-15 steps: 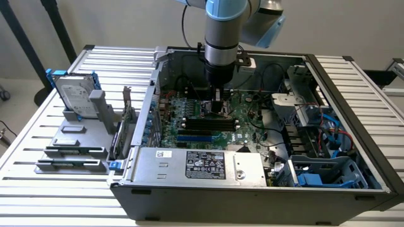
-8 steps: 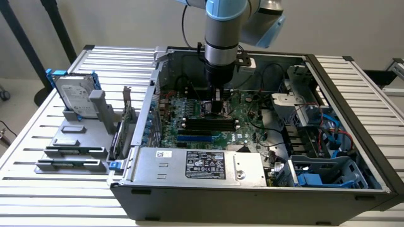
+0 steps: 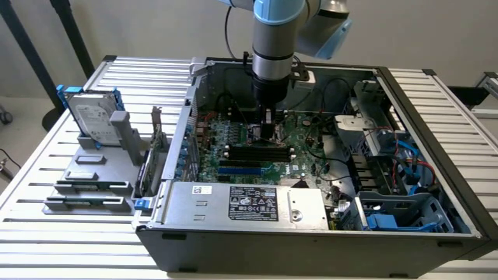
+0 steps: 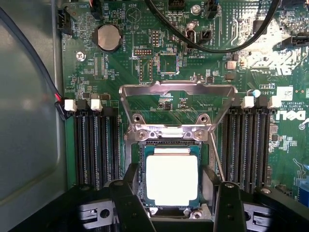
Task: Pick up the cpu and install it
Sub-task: 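Place the cpu into insertion slot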
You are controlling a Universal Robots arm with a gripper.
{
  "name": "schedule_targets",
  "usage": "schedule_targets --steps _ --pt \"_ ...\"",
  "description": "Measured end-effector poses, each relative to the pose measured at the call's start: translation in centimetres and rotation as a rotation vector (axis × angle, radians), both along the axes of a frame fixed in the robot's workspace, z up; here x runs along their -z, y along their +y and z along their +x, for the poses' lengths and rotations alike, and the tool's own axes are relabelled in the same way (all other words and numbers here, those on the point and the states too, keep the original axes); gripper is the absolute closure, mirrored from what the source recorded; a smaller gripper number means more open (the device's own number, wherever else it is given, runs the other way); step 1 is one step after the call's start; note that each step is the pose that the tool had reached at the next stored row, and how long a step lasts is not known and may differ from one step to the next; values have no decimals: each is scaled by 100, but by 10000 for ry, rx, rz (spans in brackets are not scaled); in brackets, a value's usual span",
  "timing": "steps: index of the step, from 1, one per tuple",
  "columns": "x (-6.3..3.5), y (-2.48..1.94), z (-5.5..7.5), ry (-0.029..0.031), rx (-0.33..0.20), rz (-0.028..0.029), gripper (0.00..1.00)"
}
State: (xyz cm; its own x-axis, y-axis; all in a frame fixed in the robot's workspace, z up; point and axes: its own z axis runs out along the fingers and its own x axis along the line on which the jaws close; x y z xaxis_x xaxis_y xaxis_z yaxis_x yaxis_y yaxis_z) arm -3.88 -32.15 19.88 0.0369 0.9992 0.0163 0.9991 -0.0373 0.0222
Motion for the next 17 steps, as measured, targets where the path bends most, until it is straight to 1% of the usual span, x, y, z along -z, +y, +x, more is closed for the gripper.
schedule_targets --steps 3,10,17 --pt "0 13 -1 0 6 0 38" --pt "-4 14 -2 3 14 0 38" --pt "-24 13 -2 31 18 -1 38"
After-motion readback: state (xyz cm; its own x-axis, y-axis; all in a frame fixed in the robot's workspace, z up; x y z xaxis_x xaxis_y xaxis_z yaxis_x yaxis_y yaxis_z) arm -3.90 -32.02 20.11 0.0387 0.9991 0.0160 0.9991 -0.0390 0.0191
